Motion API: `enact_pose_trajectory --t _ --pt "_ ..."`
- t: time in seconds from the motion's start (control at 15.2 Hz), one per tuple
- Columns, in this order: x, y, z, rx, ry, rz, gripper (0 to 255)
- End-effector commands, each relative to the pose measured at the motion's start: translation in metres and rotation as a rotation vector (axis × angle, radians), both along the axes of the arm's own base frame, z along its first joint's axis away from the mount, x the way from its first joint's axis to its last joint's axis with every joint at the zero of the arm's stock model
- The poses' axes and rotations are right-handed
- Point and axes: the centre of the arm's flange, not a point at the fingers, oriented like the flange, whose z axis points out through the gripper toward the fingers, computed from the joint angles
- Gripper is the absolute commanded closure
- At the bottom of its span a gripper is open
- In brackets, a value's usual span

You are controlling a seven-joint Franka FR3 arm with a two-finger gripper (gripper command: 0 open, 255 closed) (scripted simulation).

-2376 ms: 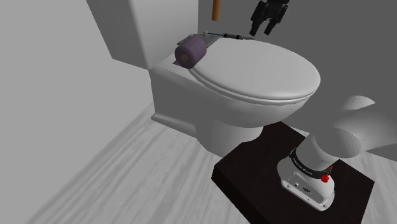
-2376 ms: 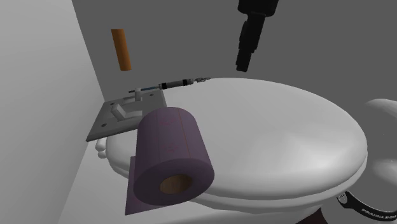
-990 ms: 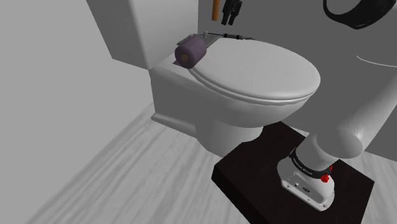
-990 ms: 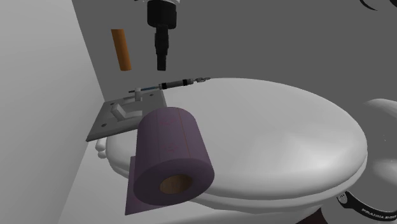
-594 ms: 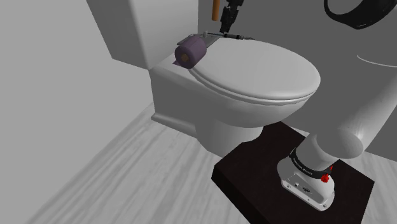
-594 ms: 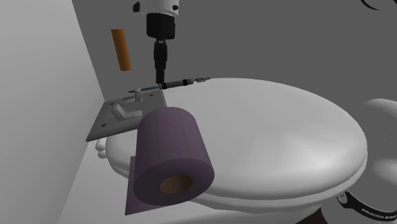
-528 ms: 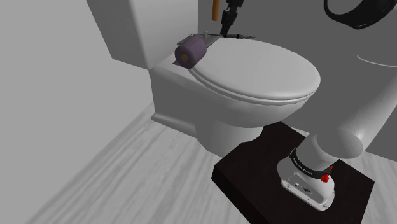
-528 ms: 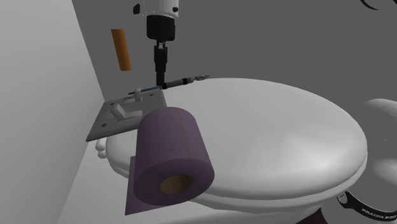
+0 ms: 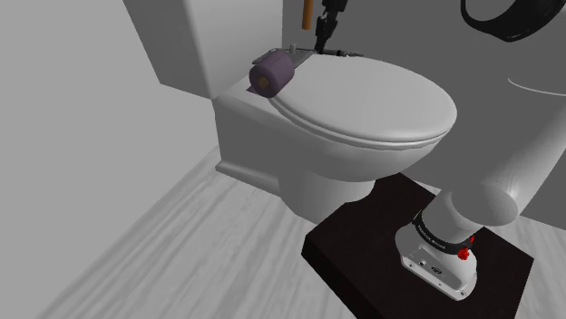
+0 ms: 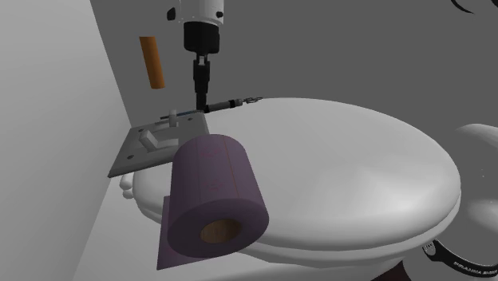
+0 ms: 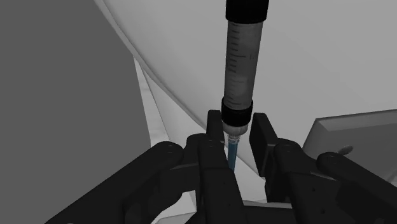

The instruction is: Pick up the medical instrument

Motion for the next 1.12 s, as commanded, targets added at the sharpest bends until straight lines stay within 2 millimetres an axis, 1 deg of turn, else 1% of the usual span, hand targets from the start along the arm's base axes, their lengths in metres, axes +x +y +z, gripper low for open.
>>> enact_pose_trajectory --t 0.0,0.92,1.06 --pt "0.002 -0.006 -0.002 -0.005 0.015 -0.008 255" --pt "0.002 -0.006 0.072 -0.005 0.015 -0.008 255" --pt "0.002 -0.006 0.073 -0.005 0.015 -0.008 255"
